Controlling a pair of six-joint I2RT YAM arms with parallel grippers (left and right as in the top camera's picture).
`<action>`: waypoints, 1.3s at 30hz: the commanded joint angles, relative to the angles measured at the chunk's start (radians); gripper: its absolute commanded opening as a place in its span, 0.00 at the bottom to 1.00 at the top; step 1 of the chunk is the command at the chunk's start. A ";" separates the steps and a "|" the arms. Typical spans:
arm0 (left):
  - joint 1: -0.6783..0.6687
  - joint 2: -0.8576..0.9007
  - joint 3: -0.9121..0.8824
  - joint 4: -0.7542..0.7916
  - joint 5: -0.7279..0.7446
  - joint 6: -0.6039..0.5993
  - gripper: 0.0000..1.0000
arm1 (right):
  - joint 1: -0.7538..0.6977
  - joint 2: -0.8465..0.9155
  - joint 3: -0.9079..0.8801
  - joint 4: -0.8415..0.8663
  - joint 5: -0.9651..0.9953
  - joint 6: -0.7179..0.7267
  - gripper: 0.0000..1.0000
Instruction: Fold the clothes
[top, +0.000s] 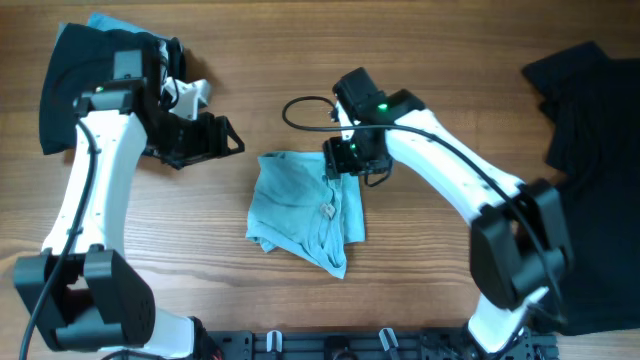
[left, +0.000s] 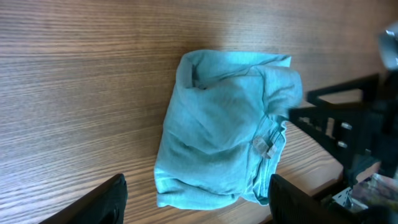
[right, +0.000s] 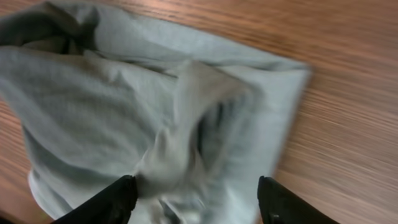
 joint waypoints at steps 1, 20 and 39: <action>-0.004 0.037 0.018 0.004 -0.016 0.029 0.72 | 0.007 0.026 0.003 0.043 -0.120 0.010 0.77; -0.004 0.048 0.018 0.020 -0.016 0.025 0.73 | -0.109 -0.018 0.076 0.035 0.008 -0.101 0.04; -0.014 0.082 0.004 0.050 -0.015 0.038 0.71 | -0.118 -0.018 0.053 -0.244 -0.199 -0.172 0.51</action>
